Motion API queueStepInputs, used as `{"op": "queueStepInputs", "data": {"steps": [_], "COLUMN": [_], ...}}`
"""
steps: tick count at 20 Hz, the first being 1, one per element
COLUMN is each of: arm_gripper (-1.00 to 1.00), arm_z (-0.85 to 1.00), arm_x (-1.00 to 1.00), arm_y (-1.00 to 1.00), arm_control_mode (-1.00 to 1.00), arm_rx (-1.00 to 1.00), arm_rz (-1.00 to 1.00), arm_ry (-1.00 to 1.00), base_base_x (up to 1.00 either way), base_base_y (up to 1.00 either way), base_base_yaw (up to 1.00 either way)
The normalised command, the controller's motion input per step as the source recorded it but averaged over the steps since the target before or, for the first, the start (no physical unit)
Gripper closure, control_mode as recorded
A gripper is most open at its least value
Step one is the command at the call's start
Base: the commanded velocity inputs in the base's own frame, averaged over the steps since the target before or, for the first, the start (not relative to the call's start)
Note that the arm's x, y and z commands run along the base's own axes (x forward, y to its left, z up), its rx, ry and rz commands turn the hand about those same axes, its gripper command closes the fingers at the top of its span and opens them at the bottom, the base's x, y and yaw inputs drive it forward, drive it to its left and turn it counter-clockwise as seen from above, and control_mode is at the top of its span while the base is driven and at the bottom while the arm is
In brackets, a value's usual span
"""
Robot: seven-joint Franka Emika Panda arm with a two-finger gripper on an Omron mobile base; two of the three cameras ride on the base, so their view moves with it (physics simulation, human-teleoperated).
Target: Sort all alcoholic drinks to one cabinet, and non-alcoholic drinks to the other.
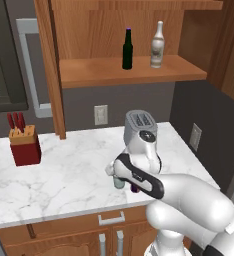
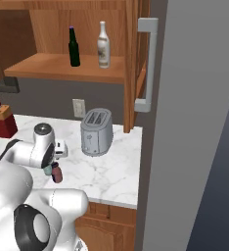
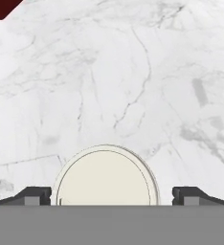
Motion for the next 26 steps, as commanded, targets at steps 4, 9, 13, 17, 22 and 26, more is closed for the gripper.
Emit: {"op": "queueStepInputs", "data": {"steps": [4, 9, 13, 17, 22, 26], "arm_gripper": [-1.0, -1.0, 1.0, 1.0, 1.0, 1.0], "arm_z": [-0.33, -0.35, -0.3, 0.17, 0.94, 1.0], "arm_x": [0.0, 0.0, 0.0, -0.08, -0.04, -0.18], "arm_y": [0.0, 0.0, -0.1, -0.12, -0.02, -0.07], "arm_control_mode": [-1.0, -1.0, -1.0, -1.0, -1.0, -1.0], "arm_rx": [-0.04, -0.03, -0.01, 0.0, 0.0, 0.0], "arm_rz": [0.0, 0.0, 0.01, 0.0, 0.0, 0.0], "arm_ry": [-0.01, 0.0, 0.0, -0.05, -0.05, -0.1], "base_base_x": [0.0, 0.0, 0.0, 0.0, 0.0, 0.0], "base_base_y": [0.0, 0.0, 0.0, 0.0, 0.0, 0.0], "base_base_yaw": [0.0, 0.0, 0.0, 0.0, 0.0, 0.0]}}
